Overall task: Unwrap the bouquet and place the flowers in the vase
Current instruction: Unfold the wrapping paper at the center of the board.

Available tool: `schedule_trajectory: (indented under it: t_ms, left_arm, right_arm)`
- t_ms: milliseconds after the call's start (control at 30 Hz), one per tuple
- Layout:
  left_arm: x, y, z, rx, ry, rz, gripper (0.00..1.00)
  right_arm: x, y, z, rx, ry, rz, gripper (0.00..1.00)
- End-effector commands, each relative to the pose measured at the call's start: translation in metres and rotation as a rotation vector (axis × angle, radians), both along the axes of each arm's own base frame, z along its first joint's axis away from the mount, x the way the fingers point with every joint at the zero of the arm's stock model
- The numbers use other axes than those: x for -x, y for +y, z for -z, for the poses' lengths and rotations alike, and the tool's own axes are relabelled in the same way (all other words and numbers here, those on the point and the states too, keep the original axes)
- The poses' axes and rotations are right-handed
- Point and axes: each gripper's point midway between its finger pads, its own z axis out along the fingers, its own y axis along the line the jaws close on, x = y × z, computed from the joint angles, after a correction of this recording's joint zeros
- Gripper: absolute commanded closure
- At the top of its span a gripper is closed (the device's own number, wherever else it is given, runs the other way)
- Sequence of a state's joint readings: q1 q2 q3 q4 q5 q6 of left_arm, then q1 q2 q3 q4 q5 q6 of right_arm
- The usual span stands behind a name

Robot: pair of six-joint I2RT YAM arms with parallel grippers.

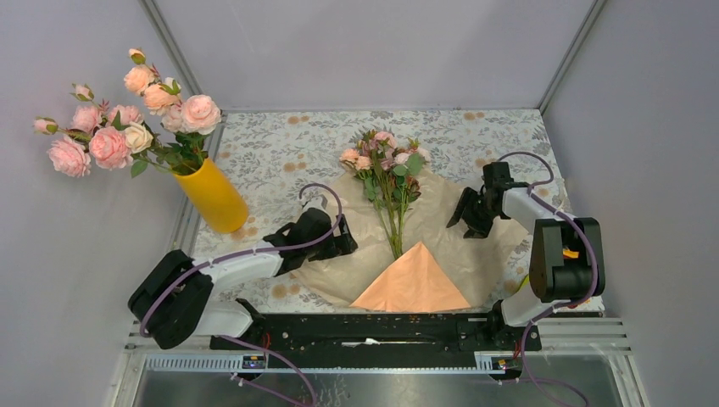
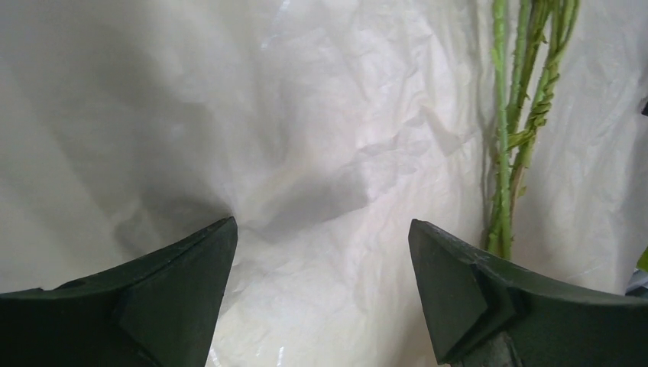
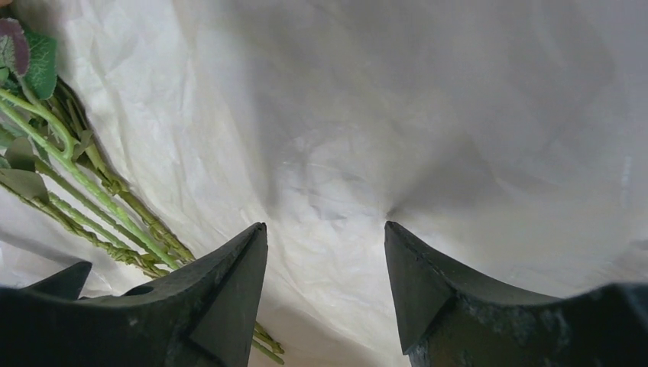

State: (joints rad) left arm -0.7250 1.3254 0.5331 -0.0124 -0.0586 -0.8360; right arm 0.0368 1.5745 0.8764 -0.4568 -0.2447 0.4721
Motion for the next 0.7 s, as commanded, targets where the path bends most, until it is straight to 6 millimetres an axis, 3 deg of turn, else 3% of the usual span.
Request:
schedule_trajectory:
  t_ms: [0, 133, 267, 333, 433, 667]
  left_arm:
    - [-0.003, 0.029, -0.005, -0.046, -0.039, -0.073, 0.08]
    - [-0.006, 0.047, -0.025, -0.084, -0.098, -0.1, 0.08]
    - [-0.015, 0.05, -0.06, -0.106, -0.173, -0.083, 0.08]
    - [-0.023, 0.042, -0.086, -0.099, -0.211, -0.05, 0.08]
    - [-0.031, 0.028, -0.104, -0.1, -0.227, 0.012, 0.08]
    - [-0.04, -0.018, -0.1, -0.029, -0.218, 0.11, 0.08]
  right_arm:
    - [0.005, -0.016, -0.007, 0.043, -0.013, 0.002, 0.34]
    - [0.005, -0.03, -0.02, 0.085, -0.04, 0.004, 0.29]
    - [0.007, -0.027, -0.037, 0.072, -0.106, -0.023, 0.26]
    - [0.01, -0.019, -0.042, 0.039, -0.124, -0.032, 0.21]
    - [0.017, -0.004, -0.045, 0.046, -0.139, -0.061, 0.15]
    - [0.028, 0.04, -0.038, 0.038, -0.153, -0.104, 0.14]
